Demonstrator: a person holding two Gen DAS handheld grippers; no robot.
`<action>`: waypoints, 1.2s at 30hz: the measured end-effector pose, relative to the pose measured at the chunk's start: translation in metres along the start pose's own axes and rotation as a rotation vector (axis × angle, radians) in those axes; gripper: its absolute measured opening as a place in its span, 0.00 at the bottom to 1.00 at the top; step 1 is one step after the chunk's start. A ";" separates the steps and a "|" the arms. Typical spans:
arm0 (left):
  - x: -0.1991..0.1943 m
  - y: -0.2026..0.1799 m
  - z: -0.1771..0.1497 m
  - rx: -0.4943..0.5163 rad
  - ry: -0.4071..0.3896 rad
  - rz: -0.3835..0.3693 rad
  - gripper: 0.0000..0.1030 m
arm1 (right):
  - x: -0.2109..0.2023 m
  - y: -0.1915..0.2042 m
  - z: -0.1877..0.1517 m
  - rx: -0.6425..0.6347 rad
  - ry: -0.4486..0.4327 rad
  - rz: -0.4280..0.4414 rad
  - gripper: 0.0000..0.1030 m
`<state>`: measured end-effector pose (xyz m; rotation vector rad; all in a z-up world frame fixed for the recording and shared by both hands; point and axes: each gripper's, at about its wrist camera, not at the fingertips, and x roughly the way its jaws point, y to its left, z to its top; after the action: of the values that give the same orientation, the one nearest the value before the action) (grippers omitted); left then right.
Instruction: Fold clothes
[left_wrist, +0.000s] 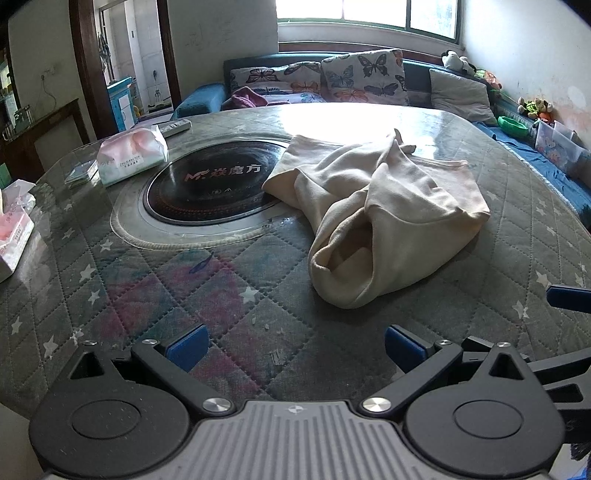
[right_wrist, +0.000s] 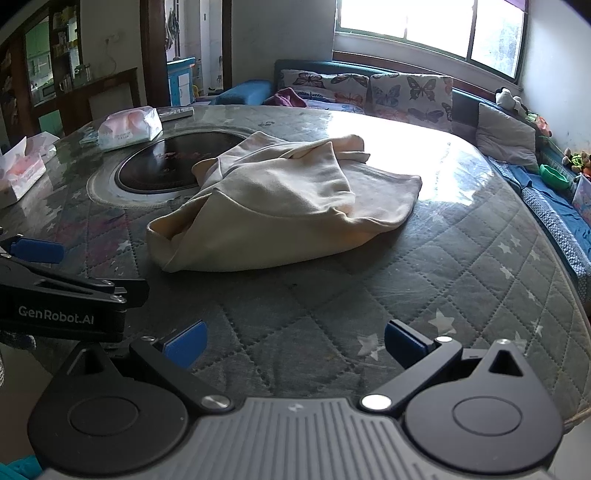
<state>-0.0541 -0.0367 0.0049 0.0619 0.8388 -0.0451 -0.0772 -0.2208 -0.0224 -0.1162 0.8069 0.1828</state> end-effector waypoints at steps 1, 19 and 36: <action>0.000 0.000 0.000 0.000 0.000 0.000 1.00 | 0.000 0.000 0.000 0.000 0.000 0.000 1.00; 0.002 -0.001 0.004 0.004 0.008 0.001 1.00 | 0.003 0.001 0.003 0.001 0.006 0.011 1.00; 0.007 -0.003 0.008 0.009 0.018 0.001 1.00 | 0.007 0.000 0.006 0.003 0.013 0.014 1.00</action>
<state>-0.0436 -0.0400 0.0049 0.0709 0.8571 -0.0478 -0.0677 -0.2186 -0.0233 -0.1093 0.8214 0.1947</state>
